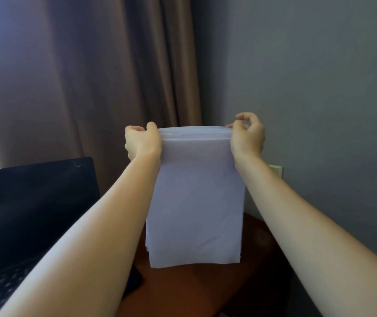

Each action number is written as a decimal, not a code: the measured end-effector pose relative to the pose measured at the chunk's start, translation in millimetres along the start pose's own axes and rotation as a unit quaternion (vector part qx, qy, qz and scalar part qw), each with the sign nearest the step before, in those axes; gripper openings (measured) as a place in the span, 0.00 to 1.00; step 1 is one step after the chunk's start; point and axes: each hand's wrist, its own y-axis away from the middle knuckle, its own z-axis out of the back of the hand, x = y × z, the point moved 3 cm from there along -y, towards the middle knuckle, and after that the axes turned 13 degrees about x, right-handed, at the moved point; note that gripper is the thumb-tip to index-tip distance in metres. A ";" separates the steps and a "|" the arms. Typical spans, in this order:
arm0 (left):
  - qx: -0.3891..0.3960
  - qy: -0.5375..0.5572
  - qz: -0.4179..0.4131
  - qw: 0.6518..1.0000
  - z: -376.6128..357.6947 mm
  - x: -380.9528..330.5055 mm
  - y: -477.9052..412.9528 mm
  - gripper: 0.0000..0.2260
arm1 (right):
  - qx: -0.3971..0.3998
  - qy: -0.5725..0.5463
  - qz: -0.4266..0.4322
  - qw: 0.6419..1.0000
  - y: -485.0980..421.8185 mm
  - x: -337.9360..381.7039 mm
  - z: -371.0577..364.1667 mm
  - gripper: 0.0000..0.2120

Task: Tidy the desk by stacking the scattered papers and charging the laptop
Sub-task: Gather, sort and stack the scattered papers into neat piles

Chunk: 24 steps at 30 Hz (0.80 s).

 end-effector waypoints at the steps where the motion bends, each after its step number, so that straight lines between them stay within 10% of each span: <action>1: -0.002 0.000 -0.001 1.000 -0.4 0.1 0.7 0.08 | 0.000 -0.003 0.003 1.000 -0.8 -1.1 -0.3 0.07; 14: -0.028 -0.038 -0.013 0.999 -0.2 -1.3 3.0 0.03 | 0.031 0.012 0.026 0.999 -3.0 0.7 -1.5 0.14; 21: -0.083 -0.046 -0.024 0.995 -3.0 0.4 2.1 0.06 | 0.201 -0.106 0.039 0.973 14.9 -25.5 23.1 0.33; 24: -0.099 -0.041 -0.017 0.994 -5.3 -1.3 3.3 0.08 | 0.296 -0.148 -0.026 0.943 33.7 -55.4 29.4 0.22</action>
